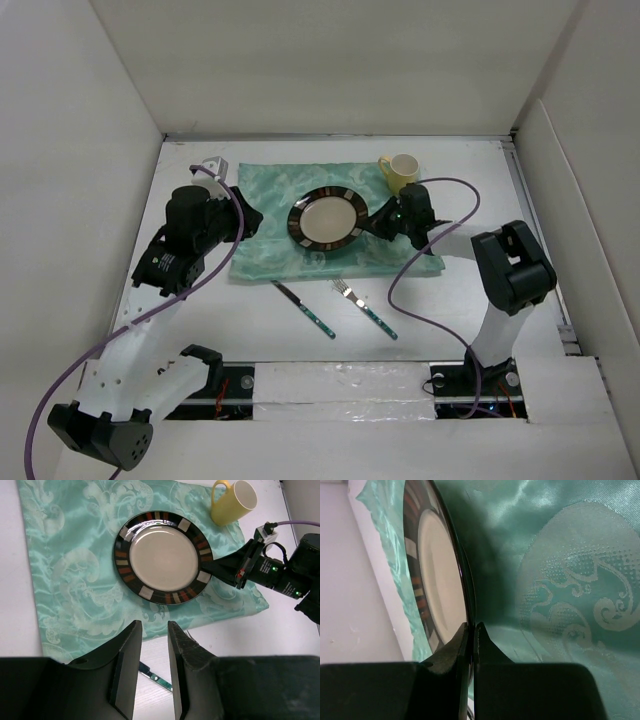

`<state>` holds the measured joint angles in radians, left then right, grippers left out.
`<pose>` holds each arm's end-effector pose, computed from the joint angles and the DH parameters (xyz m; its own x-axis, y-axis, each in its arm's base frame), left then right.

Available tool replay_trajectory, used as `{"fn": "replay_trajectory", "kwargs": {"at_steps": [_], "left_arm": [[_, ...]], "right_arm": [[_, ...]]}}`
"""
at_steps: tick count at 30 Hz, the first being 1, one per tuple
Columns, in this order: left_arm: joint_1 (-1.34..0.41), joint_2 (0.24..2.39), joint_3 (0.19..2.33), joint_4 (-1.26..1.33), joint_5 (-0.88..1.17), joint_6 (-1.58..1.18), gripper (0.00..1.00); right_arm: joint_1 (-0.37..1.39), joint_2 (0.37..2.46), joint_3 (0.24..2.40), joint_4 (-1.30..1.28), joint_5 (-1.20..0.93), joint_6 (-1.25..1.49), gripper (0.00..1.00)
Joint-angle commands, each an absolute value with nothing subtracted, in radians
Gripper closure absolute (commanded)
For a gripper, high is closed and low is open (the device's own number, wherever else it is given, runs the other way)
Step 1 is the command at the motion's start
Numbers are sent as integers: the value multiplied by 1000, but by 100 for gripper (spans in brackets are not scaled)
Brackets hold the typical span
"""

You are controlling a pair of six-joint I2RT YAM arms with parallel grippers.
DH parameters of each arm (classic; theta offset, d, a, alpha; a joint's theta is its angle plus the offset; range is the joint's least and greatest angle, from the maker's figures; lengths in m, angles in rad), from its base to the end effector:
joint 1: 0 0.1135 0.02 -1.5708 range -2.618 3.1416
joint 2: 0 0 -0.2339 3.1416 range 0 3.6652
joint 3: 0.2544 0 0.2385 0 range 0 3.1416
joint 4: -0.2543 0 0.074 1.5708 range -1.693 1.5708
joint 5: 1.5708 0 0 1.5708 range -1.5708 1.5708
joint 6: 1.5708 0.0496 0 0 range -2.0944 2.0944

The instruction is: Set the dinner table for one person

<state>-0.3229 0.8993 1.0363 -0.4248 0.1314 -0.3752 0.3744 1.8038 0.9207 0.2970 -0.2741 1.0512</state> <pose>0.2000 -0.0738 0.3527 -0.4093 -0.2461 -0.8786 0.3050 0.8706 -0.3860 0.3379 0.1472 0.1335 -0.7434 0.6057 -0.2838 0.1678 0.5795 0.7975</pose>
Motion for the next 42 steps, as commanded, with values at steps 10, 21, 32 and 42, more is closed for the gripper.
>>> {"fn": "replay_trajectory", "kwargs": {"at_steps": [10,21,32,42], "left_arm": [[-316,868,1009,-393,156,-396,76],[-316,890,1061,-413,143,-374,98],[-316,940,1121,-397,147,-356,100],[-316,965,1141,-377,175,-350,92]], "right_arm": [[383,1723,931,184,-244,953,48],[416,1311,927,-224,-178,658,88],[893,1026,713,-485,106,716,71],[959,1324,782,-537,204,623,40]]}}
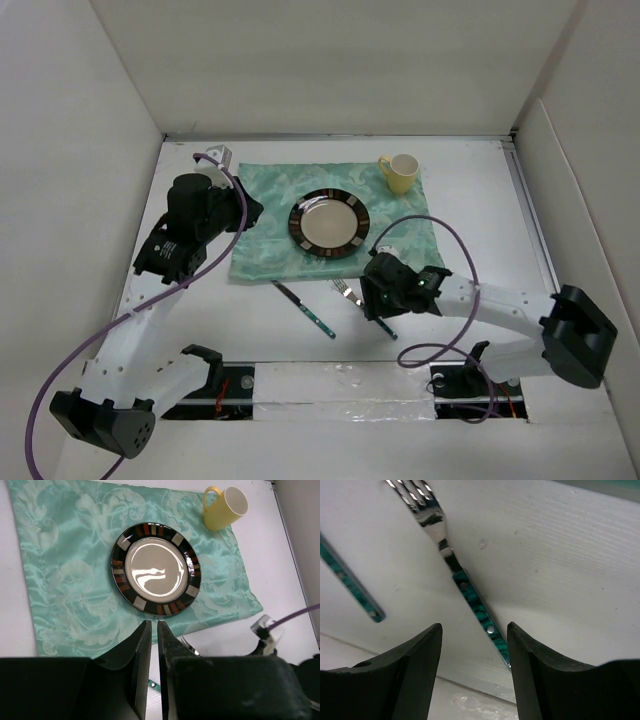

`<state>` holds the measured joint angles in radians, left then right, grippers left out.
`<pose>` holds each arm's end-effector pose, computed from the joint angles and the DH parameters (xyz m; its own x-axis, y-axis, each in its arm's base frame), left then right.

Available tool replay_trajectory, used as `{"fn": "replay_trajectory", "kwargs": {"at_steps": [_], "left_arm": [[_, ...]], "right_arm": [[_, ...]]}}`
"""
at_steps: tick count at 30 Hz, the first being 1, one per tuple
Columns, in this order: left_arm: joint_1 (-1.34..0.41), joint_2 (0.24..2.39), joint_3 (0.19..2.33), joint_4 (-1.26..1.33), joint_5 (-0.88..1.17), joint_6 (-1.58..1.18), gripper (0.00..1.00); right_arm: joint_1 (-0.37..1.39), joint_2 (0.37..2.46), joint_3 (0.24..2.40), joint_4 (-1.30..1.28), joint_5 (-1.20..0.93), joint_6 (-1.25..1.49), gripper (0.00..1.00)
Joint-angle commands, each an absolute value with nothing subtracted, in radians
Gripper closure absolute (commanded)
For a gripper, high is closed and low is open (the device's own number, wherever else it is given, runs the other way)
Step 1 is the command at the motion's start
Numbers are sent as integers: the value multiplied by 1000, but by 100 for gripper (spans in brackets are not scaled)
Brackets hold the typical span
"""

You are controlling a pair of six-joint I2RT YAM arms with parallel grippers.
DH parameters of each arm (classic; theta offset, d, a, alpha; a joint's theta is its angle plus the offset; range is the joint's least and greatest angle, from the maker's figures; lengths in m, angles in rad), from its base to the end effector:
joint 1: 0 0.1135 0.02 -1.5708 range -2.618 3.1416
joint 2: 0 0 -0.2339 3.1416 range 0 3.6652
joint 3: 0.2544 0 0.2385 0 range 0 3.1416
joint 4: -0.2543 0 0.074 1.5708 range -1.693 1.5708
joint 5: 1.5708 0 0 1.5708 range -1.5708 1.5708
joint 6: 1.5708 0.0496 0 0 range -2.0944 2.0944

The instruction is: Set the dinner table for one person

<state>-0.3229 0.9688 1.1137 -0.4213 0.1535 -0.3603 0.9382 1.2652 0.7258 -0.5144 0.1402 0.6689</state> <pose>0.2116 -0.0788 0.3654 -0.4018 -0.2329 -0.8856 0.3328 0.8638 -0.3782 0.1471 0.1890 0.1625 -0.8731 -0.1524 -0.4632 -0.2757 0.9377 0.2113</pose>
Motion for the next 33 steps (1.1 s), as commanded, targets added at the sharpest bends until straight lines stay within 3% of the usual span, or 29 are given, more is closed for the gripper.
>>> {"fn": "replay_trajectory", "kwargs": {"at_steps": [1,6,9,12,13,16,19,24,29,33], "left_arm": [[-316,963,1132,-376,179,-353,92],[-316,946,1115,-371,173,-354,91],[-316,940,1109,-371,170,-354,91],[-316,934,1109,-373,166,-354,90],[-316,933,1114,-376,164,-356,90],[-316,927,1126,-390,147,-351,90],[-316,919,1146,-406,126,-347,89],[-316,911,1190,-451,86,-350,84],[-316,913,1284,-494,22,-383,76],[-316,900,1322,-497,11,-429,73]], "right_arm": [[969,1344,808,-541,213,621,40],[992,1462,853,-572,229,629,43],[1014,1500,848,-569,210,638,51],[1078,1522,850,-584,201,673,74],[1098,1522,850,-604,192,695,89],[1205,1496,862,-675,192,759,100],[1284,1418,948,-797,209,814,100],[1237,1354,1196,-850,261,778,100],[1074,1599,1575,-707,221,643,100],[1014,1967,1961,-778,226,607,100]]}}
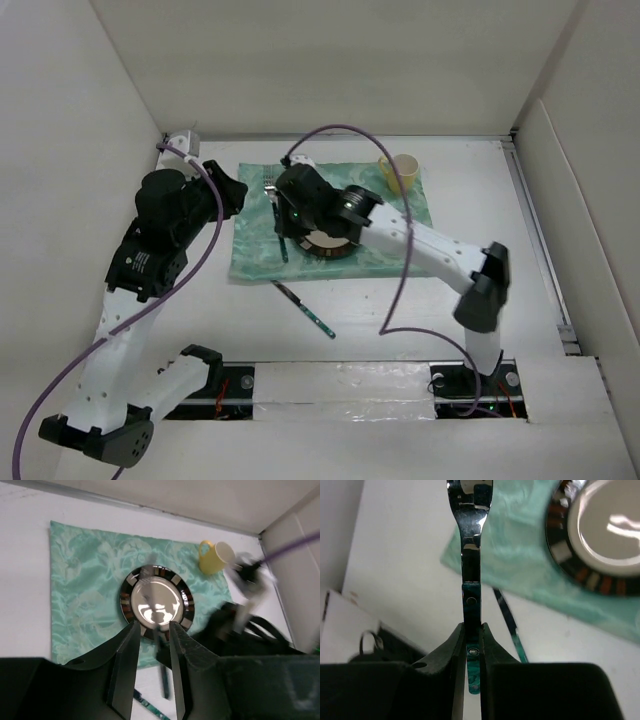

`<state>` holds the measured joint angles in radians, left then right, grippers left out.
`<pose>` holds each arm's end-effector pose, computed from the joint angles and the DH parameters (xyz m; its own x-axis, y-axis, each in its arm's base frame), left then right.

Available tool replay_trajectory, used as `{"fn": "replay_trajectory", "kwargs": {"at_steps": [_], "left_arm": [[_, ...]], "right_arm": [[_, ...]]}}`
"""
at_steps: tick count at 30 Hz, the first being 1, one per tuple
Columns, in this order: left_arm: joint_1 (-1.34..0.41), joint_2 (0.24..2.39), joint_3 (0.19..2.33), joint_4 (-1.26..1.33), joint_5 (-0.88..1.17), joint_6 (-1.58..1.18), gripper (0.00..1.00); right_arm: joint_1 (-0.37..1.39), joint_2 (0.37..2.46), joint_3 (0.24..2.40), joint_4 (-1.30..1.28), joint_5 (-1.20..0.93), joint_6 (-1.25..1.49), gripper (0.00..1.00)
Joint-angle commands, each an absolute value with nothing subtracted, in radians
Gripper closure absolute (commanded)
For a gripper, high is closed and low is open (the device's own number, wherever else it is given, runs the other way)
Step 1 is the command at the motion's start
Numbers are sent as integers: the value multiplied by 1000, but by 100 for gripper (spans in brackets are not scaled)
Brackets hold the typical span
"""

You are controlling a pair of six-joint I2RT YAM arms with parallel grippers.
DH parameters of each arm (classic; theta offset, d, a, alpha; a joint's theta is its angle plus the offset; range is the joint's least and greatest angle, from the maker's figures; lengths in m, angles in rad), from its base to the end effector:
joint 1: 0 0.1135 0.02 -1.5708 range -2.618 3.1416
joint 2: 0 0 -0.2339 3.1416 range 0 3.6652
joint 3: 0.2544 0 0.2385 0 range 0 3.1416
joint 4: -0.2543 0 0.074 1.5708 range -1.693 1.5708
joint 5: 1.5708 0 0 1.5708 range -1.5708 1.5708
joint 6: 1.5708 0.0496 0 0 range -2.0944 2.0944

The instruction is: Set the dinner table for one person

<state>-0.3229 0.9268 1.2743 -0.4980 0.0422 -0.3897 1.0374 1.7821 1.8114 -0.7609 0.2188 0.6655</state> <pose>0.1874 -0.0649 0.4171 -0.2669 -0.3109 -0.9122 0.2759 0.8823 -0.3815 0.2071 0.3296 0.3272 -0.7355 -0.0601 -0.6749 -0.3869 0.8550 0.3454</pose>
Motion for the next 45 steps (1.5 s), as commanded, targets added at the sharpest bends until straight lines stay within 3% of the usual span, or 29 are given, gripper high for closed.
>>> {"fn": "replay_trajectory", "kwargs": {"at_steps": [1,5,9,17,35,42,45], "left_arm": [[-316,902,1321,-509,-24,-440,73],[-357,885,1292,-518,-46,-494,73],[-386,874,1252,-531,-70,-500,73],[-448,887,1246,-528,-94,-474,73],[-448,893,1195,-506,-44,-457,74],[-448,897,1204,-508,-51,-453,74],[-448,902,1224,-509,-73,-440,74]], "right_arm": [[993,2020,2030,-784,216,601,100],[951,2262,2393,-845,175,609,100],[942,2401,2496,-804,149,652,100],[910,2526,2513,-769,117,684,100],[891,2603,2476,-739,167,776,100],[891,2538,2430,-703,158,790,64],[891,2471,2369,-647,126,770,58]]}}
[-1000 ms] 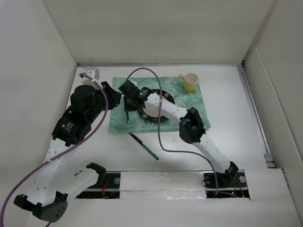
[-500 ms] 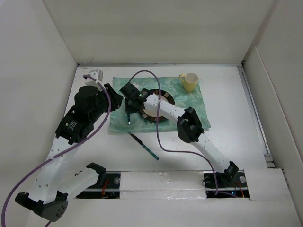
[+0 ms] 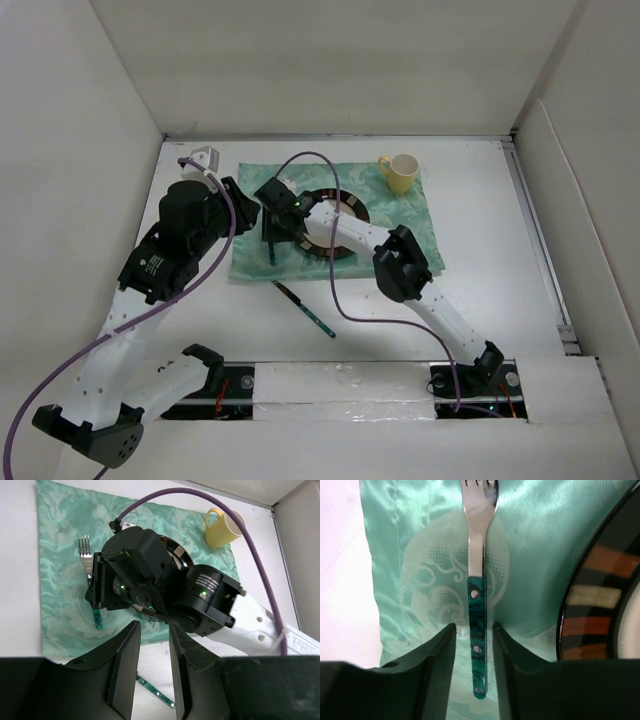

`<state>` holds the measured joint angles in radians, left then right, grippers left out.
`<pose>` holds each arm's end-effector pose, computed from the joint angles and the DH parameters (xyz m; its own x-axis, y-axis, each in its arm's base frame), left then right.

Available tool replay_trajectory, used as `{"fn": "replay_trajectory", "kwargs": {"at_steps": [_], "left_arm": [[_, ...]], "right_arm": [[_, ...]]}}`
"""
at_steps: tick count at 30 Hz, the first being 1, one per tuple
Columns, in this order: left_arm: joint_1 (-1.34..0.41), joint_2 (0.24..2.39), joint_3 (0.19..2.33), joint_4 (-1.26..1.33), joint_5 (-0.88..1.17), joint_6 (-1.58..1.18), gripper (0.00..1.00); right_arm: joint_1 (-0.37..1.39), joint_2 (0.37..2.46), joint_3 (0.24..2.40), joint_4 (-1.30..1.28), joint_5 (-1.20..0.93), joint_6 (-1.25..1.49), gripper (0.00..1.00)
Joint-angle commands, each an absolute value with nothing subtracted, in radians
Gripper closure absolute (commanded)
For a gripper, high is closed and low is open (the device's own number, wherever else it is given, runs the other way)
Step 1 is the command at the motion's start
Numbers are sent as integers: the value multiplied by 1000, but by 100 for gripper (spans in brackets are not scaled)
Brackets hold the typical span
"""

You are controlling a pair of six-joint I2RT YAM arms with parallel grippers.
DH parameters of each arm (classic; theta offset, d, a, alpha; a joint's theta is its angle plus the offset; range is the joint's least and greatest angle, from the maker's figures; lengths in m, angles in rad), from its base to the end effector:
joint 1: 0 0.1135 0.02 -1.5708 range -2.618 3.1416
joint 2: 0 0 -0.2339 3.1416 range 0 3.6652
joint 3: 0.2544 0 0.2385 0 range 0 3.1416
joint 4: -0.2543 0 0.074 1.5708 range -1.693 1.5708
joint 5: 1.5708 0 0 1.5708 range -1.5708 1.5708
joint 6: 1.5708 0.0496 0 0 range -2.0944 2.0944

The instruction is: Set the dinner table for one person

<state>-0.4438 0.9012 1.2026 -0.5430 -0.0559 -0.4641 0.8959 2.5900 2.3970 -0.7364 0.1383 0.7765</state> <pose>0.1794 -0.0822 0.3932 -0.3631 -0.3222 -0.8743 0.2429 0.8731 -0.4227 0.3371 0.4103 0.1521 -0.8629 0.0326 -0.5043 -0.1641 0.9258 0.3405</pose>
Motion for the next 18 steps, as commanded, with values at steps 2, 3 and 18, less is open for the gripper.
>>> {"fn": "replay_trajectory", "kwargs": {"at_steps": [2,3,18], "left_arm": [[-448,913,1242,-512,-90,-425,74],[-448,917,1264,-518,-109,-419,74],[-448,900,1258,-548,-97,-390,100]], "right_arm": [[891,2387,2320,-624,101,750,55],[891,2352,2294,-612,100,729,53],[1181,1655,1165,-373,238,558,55]]}}
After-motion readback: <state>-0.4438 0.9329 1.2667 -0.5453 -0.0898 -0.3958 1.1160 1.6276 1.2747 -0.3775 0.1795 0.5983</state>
